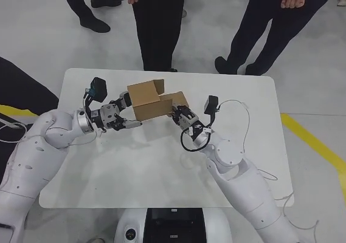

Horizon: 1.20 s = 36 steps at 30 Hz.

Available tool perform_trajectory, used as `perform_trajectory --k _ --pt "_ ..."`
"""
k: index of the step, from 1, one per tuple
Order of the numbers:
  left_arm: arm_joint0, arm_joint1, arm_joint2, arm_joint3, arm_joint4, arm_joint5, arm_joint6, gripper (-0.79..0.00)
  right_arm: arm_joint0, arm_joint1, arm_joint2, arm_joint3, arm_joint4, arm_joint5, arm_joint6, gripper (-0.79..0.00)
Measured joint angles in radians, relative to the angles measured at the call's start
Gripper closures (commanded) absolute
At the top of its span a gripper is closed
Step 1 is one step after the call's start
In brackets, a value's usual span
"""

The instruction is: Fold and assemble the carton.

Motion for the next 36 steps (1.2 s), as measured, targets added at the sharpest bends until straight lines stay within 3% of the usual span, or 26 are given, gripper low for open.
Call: perform_trajectory --k 15,17,20,23,32,34,36 --pt "-0.013 0.008 0.034 0.001 0.003 0.0 0.007 -0.782 -0.002 -0.011 -0.002 0.01 0.003 -0.001 0.012 0.0" --pt "-0.013 0.01 0.037 -0.002 0.005 0.0 0.01 -0.757 -0.002 -0.012 -0.001 0.011 0.002 0.0 0.014 0.0" --pt "-0.011 0.014 0.041 -0.006 0.006 0.0 0.015 -0.588 -0.005 -0.013 0.001 0.011 0.001 0.002 0.016 0.0" --pt "-0.011 0.018 0.044 -0.007 0.004 0.0 0.017 -0.505 -0.007 -0.014 0.002 0.012 -0.004 0.002 0.016 0.0" --pt "-0.021 0.025 0.06 0.001 -0.007 0.0 0.02 -0.511 -0.009 -0.018 0.009 0.015 -0.009 0.007 0.024 0.0" --pt "-0.023 0.026 0.063 0.004 -0.01 0.0 0.023 -0.511 -0.009 -0.018 0.01 0.015 -0.012 0.01 0.026 -0.185" --pt "-0.026 0.027 0.067 0.01 -0.016 0.0 0.025 -0.44 -0.009 -0.019 0.013 0.015 -0.013 0.012 0.028 -0.336"
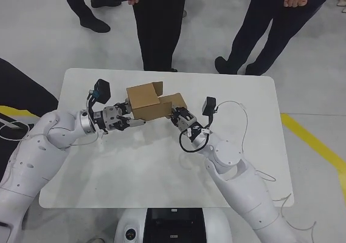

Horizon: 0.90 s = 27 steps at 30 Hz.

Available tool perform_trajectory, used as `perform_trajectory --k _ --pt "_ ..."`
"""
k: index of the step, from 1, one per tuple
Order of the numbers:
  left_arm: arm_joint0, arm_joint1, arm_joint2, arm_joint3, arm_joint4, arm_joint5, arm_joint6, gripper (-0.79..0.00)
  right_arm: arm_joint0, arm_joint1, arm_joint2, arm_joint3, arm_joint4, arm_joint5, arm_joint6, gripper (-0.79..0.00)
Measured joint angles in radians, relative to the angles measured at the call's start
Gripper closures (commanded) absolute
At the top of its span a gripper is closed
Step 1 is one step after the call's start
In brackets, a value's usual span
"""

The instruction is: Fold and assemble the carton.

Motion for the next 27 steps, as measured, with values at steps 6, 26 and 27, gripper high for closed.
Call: perform_trajectory --k 6,26,27 --pt "-0.008 0.005 0.013 0.015 -0.037 0.0 -0.012 -0.4 -0.002 0.001 0.02 0.001 0.001 -0.001 0.012 -0.446" --pt "-0.004 0.043 0.013 0.018 -0.068 0.0 -0.081 -0.391 0.035 0.045 0.201 0.057 -0.144 -0.19 0.263 0.0" --pt "-0.003 0.045 0.014 0.014 -0.068 0.0 -0.082 -0.388 0.04 0.046 0.203 0.06 -0.149 -0.193 0.278 0.0"
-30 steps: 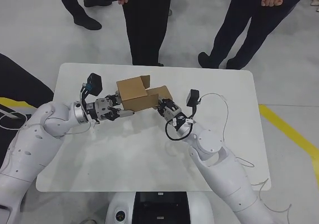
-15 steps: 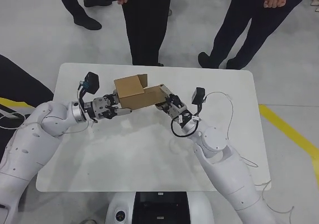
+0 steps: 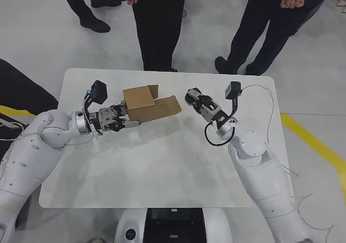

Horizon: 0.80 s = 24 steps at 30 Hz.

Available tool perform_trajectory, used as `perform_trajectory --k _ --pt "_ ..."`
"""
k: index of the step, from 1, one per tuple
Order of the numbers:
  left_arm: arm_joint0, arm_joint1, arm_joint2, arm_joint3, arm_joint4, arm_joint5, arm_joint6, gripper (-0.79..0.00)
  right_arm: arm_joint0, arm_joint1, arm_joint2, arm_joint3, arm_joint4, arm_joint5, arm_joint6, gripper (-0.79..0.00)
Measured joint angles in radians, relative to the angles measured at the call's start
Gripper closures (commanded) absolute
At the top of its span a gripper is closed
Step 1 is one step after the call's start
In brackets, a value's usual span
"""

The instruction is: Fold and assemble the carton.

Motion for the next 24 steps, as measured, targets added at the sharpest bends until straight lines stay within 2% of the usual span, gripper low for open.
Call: perform_trajectory --k 8,17,24 --pt "0.006 0.014 0.029 -0.051 -0.01 0.0 -0.034 -0.388 0.079 0.017 -0.008 0.042 -0.05 0.008 0.266 0.0" --pt "-0.004 0.03 0.055 -0.082 -0.05 0.0 -0.052 -0.388 0.096 0.034 -0.009 0.013 -0.078 0.024 0.42 0.0" --pt "-0.014 0.038 0.076 -0.104 -0.066 0.0 -0.053 -0.388 0.101 0.036 -0.04 0.005 -0.083 0.022 0.451 0.0"
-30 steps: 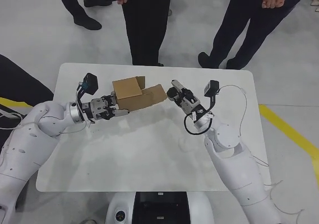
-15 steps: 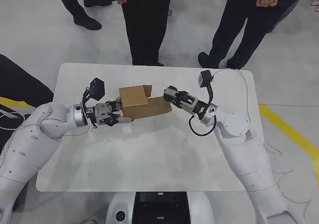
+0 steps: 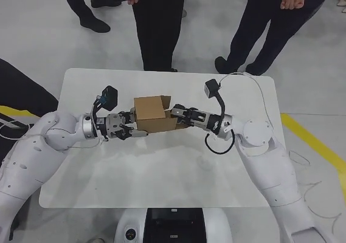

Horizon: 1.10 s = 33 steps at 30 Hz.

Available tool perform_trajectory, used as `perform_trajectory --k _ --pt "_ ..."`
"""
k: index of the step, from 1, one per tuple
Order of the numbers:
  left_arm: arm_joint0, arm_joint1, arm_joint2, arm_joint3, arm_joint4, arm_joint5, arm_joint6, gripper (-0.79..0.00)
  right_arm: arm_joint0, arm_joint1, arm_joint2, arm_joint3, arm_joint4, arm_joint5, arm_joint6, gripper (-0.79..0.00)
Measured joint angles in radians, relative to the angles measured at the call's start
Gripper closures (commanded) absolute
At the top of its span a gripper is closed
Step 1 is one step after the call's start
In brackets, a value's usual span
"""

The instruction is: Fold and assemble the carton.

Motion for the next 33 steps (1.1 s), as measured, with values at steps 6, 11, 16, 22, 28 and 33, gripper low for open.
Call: perform_trajectory --k 6,11,16,22,28,33 --pt "-0.011 0.004 0.028 -0.012 -0.004 0.0 -0.002 -0.385 0.009 -0.001 -0.021 0.003 0.011 -0.011 -0.005 0.0" --pt "-0.02 0.006 0.056 -0.026 -0.024 0.0 -0.009 -0.388 0.022 0.0 -0.035 0.017 0.03 -0.023 0.016 0.0" --pt "-0.033 0.01 0.083 -0.028 -0.073 0.0 -0.025 -0.388 0.04 0.0 -0.058 0.03 0.047 -0.024 0.063 0.0" --pt "-0.058 0.013 0.111 -0.022 -0.143 0.0 -0.061 -0.388 0.058 -0.001 -0.082 0.042 0.079 -0.022 0.106 0.0" --pt "-0.081 0.014 0.135 -0.02 -0.19 0.0 -0.101 -0.388 0.069 -0.004 -0.114 0.052 0.089 -0.024 0.11 0.0" --pt "-0.093 0.013 0.15 -0.017 -0.218 0.0 -0.118 -0.385 0.076 -0.008 -0.139 0.062 0.105 -0.032 0.102 0.0"
